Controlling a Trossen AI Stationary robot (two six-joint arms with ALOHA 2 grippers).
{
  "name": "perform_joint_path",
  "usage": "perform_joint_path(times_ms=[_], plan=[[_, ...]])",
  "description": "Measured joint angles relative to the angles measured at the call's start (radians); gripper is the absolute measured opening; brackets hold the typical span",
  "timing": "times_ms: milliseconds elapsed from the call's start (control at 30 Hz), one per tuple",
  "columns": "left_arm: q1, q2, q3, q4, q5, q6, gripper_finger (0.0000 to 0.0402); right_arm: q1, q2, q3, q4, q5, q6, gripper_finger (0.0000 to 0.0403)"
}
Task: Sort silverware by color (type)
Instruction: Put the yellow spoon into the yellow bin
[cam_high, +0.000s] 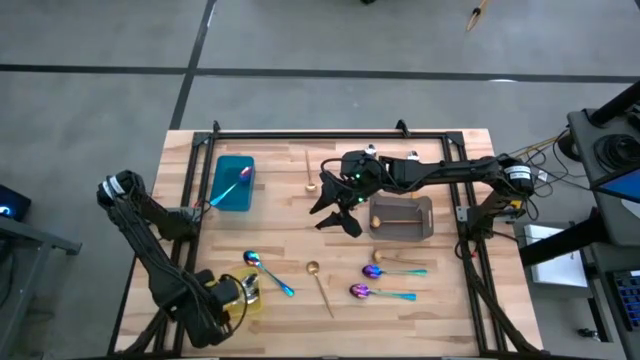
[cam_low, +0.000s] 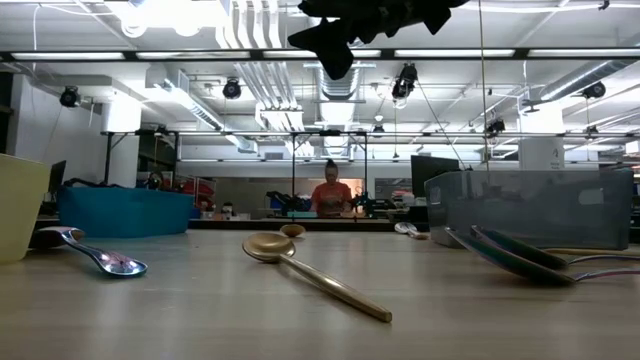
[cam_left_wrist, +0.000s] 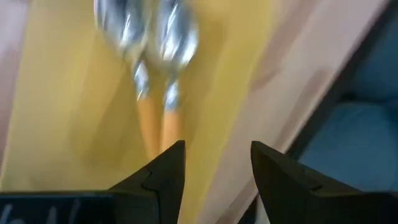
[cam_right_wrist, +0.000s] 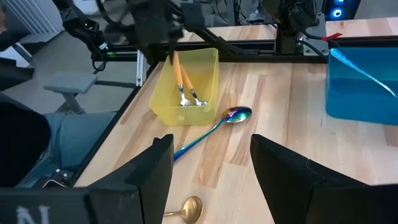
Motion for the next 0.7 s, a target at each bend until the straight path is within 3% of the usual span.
perform_joint_path(times_ms=[167, 300, 433, 700], plan=[[0.047, 0.000, 0.113, -0.046, -0.211, 0.169, 0.0154, 0.000, 0.000, 0.000, -0.008, -0.001, 0.007, 0.0203], [0.130, -0.001, 0.179, -0.063, -0.261, 0.409, 0.0129, 0.000, -0.002, 0.000, -0.048, -0.001, 0.012, 0.0203], [0.200, -0.002, 0.185, -0.099, -0.210, 0.526, 0.0092, 0.000, -0.003, 0.000, -0.103, -0.002, 0.006, 0.0203], [0.225, -0.002, 0.040, -0.147, 0.025, 0.458, 0.0023, 0.000, -0.003, 0.000, -0.154, -0.001, -0.044, 0.0203]])
